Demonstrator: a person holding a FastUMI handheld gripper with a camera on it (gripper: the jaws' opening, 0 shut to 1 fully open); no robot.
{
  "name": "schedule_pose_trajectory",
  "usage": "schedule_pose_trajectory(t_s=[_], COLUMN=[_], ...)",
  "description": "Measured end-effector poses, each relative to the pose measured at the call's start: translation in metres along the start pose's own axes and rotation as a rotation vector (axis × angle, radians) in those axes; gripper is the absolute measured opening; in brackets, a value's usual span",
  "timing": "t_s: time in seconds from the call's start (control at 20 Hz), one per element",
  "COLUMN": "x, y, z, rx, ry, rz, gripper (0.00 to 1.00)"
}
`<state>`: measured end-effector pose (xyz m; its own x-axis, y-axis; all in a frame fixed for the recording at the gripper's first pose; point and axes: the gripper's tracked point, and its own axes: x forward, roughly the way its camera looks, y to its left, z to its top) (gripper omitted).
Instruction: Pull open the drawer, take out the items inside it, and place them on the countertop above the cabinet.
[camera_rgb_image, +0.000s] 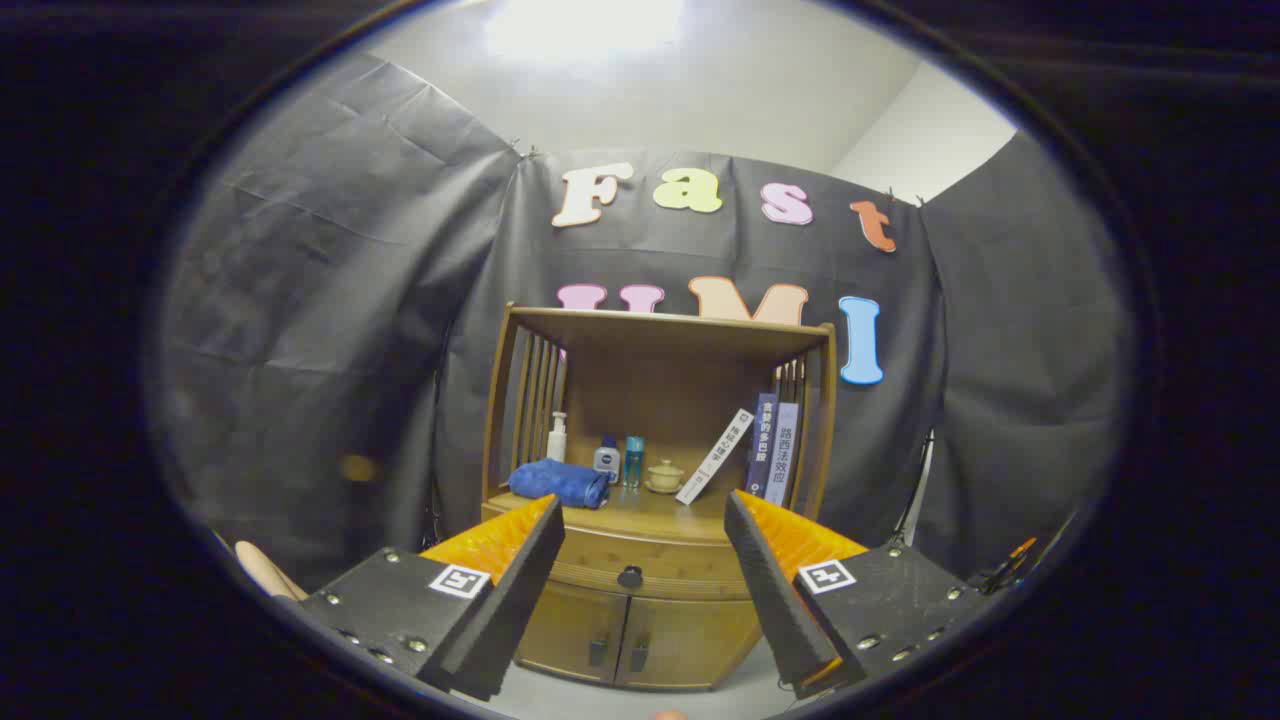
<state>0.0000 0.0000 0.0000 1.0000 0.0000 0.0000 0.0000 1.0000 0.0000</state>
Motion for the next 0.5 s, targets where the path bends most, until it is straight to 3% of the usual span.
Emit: schedule_pose_trajectory(t_s=[0.5], x=[-0.002], y=[0.013], z=[-0.001], rx=[-0.032], ry=[-0.027], rz=[0.022], gripper=[0.97])
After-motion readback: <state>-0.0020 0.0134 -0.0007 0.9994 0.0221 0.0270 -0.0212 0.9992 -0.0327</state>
